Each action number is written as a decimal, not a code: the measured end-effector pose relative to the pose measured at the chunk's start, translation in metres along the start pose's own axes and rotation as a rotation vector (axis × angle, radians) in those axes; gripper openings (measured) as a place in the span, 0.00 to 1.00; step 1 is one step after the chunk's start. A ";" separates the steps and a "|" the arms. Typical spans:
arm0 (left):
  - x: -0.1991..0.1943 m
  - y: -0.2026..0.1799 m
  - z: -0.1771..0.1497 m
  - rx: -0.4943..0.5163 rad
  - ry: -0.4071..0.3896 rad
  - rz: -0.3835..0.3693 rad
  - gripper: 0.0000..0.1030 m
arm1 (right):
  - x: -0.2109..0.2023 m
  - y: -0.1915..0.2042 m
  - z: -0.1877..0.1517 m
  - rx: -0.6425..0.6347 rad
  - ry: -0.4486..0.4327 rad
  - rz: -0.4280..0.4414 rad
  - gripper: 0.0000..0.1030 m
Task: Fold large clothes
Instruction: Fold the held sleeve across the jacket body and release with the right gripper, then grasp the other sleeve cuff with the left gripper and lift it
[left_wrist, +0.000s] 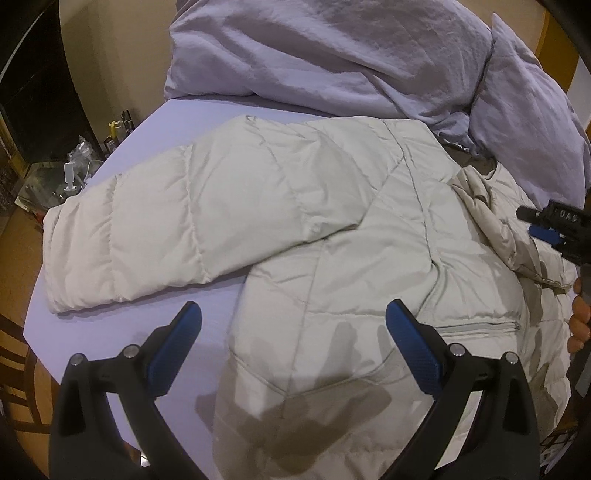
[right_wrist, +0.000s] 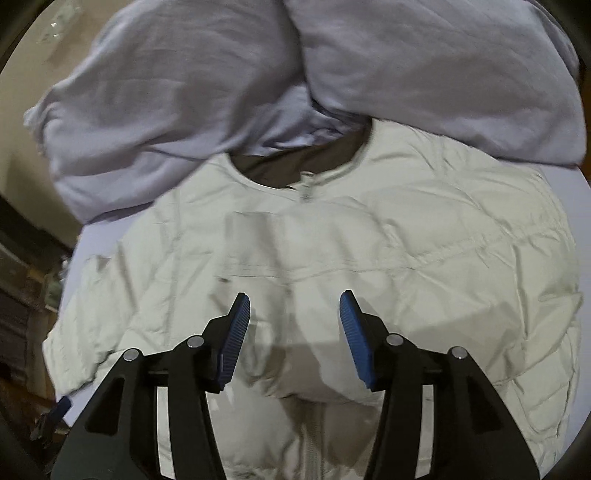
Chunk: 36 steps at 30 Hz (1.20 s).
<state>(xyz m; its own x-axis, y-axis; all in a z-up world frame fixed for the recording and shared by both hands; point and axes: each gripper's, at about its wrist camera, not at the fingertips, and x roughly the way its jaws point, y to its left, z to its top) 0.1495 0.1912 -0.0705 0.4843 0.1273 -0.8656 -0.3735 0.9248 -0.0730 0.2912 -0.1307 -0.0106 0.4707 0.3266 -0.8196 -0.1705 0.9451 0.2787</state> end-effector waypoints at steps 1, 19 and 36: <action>0.001 0.001 0.001 0.001 0.000 0.000 0.97 | 0.003 0.001 -0.002 -0.001 0.002 -0.009 0.51; 0.005 0.035 0.012 -0.052 -0.001 0.032 0.97 | 0.057 0.024 -0.025 -0.085 0.010 -0.180 0.79; 0.003 0.128 0.027 -0.177 -0.033 0.134 0.96 | 0.029 0.016 -0.014 -0.070 0.013 -0.125 0.81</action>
<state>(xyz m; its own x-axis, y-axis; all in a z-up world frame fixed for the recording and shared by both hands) 0.1248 0.3200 -0.0693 0.4455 0.2591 -0.8570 -0.5682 0.8215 -0.0470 0.2901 -0.1063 -0.0366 0.4811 0.2057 -0.8522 -0.1716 0.9754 0.1385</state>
